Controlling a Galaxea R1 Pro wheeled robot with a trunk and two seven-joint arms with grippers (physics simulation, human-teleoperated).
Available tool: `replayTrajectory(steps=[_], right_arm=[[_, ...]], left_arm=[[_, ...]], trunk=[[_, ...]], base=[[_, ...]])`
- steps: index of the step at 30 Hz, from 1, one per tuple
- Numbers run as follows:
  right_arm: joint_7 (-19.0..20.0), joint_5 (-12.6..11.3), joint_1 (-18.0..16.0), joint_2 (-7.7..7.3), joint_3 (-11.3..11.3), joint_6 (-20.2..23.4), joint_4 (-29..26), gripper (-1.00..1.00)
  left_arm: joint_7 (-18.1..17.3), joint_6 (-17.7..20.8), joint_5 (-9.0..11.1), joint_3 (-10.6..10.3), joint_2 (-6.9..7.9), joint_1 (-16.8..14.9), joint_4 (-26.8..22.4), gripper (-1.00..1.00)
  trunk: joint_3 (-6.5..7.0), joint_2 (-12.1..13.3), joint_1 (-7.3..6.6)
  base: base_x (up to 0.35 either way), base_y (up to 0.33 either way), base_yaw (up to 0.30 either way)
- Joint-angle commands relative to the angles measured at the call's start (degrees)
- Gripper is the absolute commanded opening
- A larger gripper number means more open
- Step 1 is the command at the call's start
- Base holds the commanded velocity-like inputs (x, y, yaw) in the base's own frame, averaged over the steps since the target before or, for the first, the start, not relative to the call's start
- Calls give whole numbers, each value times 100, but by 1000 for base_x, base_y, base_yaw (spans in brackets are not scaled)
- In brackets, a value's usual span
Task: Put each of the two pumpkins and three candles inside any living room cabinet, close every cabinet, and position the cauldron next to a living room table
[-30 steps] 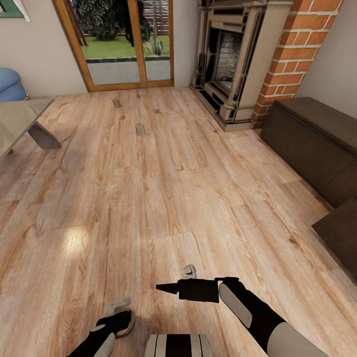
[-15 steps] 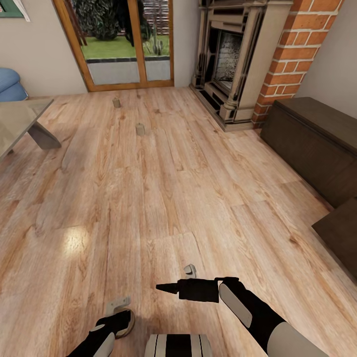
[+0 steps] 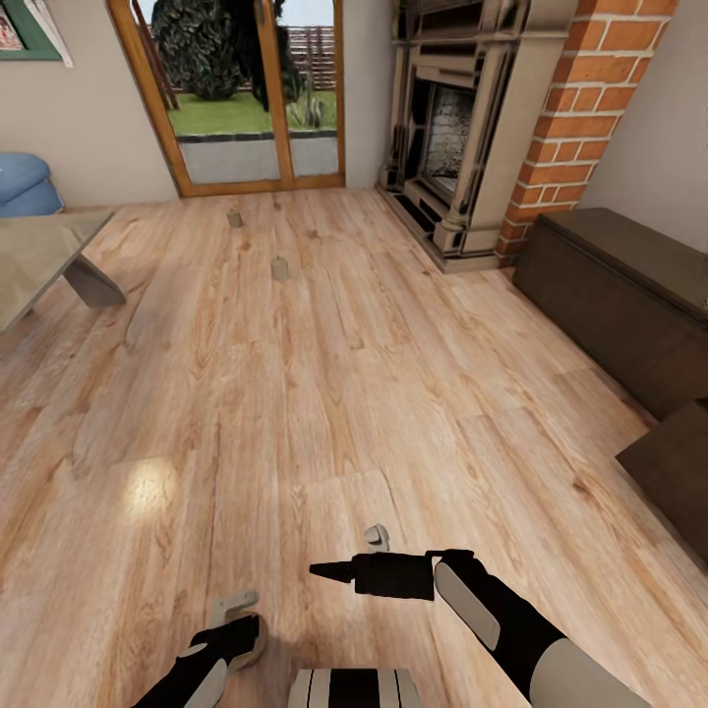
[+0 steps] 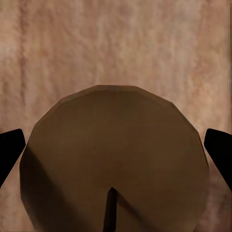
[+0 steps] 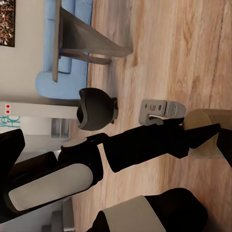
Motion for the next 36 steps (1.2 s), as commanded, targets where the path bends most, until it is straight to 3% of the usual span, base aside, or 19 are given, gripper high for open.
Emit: replayTrajectory(steps=[1, 10, 12, 14, 17, 19, 20, 23, 26, 36], right_arm=[[-13, -56, -5, -5, 15, 39, 0, 100], [6, -68, -1, -12, 15, 31, 14, 100], [7, -68, -2, -13, 15, 31, 18, 100], [11, -70, -2, -15, 15, 30, 20, 100], [13, -71, -5, -20, 10, 30, 27, 100], [15, -73, -3, -32, 12, 29, 27, 100], [23, -89, -4, -70, 13, 24, 28, 100], [32, -107, -4, -116, 13, 22, 29, 100], [26, -113, -4, -152, 13, 16, 30, 100], [22, -118, -2, -205, 8, 18, 30, 100]], left_arm=[[57, 19, 47, -51, 10, -2, -18, -100], [51, 190, 66, -28, 129, -17, -303, -100], [52, 406, 71, -7, 222, -19, -532, -100], [52, 976, 87, 37, 390, -19, -1038, -100], [52, 2319, 96, 464, 599, -17, -2221, -100], [52, 3100, 104, 949, 633, -8, -2880, -100], [46, 3795, 107, 1412, 633, 16, -3422, -100], [38, 4436, 109, 1830, 625, 35, -3826, -100], [36, 4635, 109, 1986, 622, 41, -3944, -100], [37, 4723, 180, 2059, 635, 42, -3977, -100]], trunk=[[19, 0, -3], [218, 12, -26], [262, 15, -32], [307, 17, -37], [373, 21, -45], [417, 24, -50], [440, 25, -52], [506, 29, -60], [572, 33, -68], [794, 47, -94]], base=[[0, 0, 0], [0, 0, 0], [0, 0, 0], [0, 0, 0], [0, 0, 0], [0, 0, 0], [0, 0, 0], [0, 0, 0], [0, 0, 0], [0, 0, 0]])
